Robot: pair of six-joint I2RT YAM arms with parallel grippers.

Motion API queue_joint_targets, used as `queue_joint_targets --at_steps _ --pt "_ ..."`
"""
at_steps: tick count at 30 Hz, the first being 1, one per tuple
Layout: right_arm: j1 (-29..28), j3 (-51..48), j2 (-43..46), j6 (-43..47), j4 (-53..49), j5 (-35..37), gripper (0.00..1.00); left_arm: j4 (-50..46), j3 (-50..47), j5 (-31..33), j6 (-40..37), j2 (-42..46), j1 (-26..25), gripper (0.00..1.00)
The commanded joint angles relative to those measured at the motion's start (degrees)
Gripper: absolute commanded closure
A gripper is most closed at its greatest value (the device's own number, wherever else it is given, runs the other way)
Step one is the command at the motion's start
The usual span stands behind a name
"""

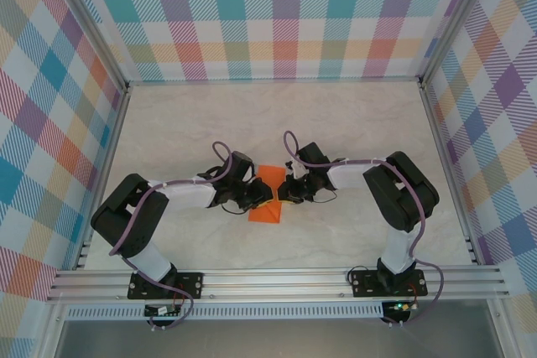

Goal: Fold a paper plane with a square sheet of paper (pick it up from the middle)
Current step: Fold the triangle a second time at the center of the table.

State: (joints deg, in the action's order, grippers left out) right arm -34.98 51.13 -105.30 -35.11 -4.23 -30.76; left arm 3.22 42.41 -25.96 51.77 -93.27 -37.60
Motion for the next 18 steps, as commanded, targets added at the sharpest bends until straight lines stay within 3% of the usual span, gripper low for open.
queue_joint_targets --at_steps 1,18 --pt "-0.4 0.7 -0.6 1.4 -1.9 1.6 0.89 0.6 -0.8 -0.7 0.6 -1.0 -0.7 0.83" --pt "-0.5 1.3 -0.5 1.5 -3.0 3.7 0.9 2.1 -1.1 -0.9 1.4 -2.8 -1.7 0.86"
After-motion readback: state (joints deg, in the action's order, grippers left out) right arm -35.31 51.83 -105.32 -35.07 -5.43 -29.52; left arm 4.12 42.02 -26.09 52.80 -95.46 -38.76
